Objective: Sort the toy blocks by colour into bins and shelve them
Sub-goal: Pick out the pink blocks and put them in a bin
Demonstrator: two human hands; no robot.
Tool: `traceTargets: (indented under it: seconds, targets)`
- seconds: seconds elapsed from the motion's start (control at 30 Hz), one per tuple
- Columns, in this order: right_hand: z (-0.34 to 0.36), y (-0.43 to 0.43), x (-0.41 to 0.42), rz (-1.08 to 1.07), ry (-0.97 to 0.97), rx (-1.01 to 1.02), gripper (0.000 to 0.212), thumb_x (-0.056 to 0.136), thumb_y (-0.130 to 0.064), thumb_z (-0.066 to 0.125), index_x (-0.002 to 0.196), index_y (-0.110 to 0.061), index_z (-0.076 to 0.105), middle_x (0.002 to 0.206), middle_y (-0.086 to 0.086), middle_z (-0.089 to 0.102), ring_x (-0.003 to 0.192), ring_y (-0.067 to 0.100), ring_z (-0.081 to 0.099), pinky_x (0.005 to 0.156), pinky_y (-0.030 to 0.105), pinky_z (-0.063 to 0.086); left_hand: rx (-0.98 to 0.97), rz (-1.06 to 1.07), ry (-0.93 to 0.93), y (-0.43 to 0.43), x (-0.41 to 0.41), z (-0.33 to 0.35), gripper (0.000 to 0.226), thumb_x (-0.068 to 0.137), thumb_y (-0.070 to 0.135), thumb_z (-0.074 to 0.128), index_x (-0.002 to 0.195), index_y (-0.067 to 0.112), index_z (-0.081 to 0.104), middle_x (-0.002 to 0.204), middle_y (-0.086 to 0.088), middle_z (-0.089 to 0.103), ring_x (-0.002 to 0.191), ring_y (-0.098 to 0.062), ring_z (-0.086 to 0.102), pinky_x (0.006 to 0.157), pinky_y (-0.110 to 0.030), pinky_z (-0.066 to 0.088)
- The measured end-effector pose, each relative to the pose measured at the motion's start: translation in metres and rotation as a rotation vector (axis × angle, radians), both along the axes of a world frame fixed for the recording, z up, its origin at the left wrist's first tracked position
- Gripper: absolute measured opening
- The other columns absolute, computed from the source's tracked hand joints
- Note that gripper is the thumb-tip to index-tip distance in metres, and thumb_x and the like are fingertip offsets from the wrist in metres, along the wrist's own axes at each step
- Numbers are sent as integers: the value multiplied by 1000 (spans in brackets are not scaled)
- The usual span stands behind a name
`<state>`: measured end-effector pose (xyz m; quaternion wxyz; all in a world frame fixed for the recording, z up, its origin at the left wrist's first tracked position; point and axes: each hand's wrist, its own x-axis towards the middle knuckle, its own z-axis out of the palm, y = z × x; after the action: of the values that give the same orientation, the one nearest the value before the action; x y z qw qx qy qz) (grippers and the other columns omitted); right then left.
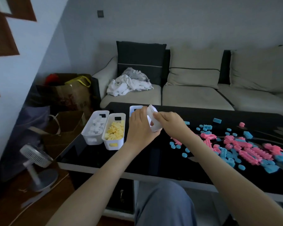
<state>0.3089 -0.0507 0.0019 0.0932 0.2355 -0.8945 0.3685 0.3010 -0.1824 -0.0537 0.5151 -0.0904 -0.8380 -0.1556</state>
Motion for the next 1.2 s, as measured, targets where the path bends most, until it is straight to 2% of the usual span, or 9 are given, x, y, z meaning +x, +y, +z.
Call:
traceTargets:
  seconds: [0.1,0.23,0.33,0.4,0.5,0.7,0.83,1.0,1.2]
  targets:
    - [6,-1,7,42,-72,-85,45,97,-42,40,76,-21,73,90,12,68,87,31,60,84,43,47,-26,10,35,-7,4,2,64,66,39,65,114,3,45,93,-8,57,85,-20,50,75,-28,43]
    - [15,-3,15,94,-107,-165,46,97,-43,40,73,-23,74,85,10,70,79,29,60,80,41,49,-47,13,95,-12,6,8,66,62,36,74,112,2,47,94,-9,56,86,-21,49,73,-30,47]
    - [22,-1,21,103,-114,-236,54,98,-37,42,52,-29,67,57,-4,60,62,14,48,65,30,40,-33,-9,37,-15,6,15,64,65,41,69,113,5,43,96,-9,54,87,-21,47,76,-30,45]
    - [24,-1,22,102,-139,-288,57,99,-33,44,44,-20,57,51,-8,48,58,11,41,63,25,36,-40,-107,-23,-17,7,19,69,64,44,71,113,7,40,99,-10,51,90,-19,43,78,-29,43]
    - [21,1,19,128,-138,-331,46,96,-37,46,58,-12,52,63,8,40,62,19,38,64,32,34,-43,-239,-67,-21,11,25,71,63,44,71,116,11,35,103,-10,50,94,-19,40,81,-30,40]
    - [25,2,27,165,-124,-285,50,99,-28,42,57,-5,54,45,-1,40,42,8,36,47,22,32,-83,-248,-48,-28,13,28,75,58,28,82,115,11,36,99,-12,50,91,-21,41,83,-22,32]
    - [27,-1,32,180,-76,-292,59,101,-24,39,45,-26,59,44,1,38,38,6,33,43,18,30,-95,-256,-14,-32,18,37,75,57,26,82,115,12,36,99,-13,51,91,-20,40,83,-20,31]
    - [38,8,23,102,-13,-384,44,100,-26,42,67,-5,63,47,-5,50,44,6,41,51,20,36,81,-238,-110,-51,35,32,84,56,28,88,121,2,41,107,-10,45,97,-13,38,80,-24,39]
    - [55,28,5,-45,69,-392,43,99,-33,41,83,1,61,68,14,50,57,13,42,59,28,36,359,-114,-244,-78,43,27,89,60,30,88,127,2,36,117,-1,35,107,-10,33,84,-20,31]
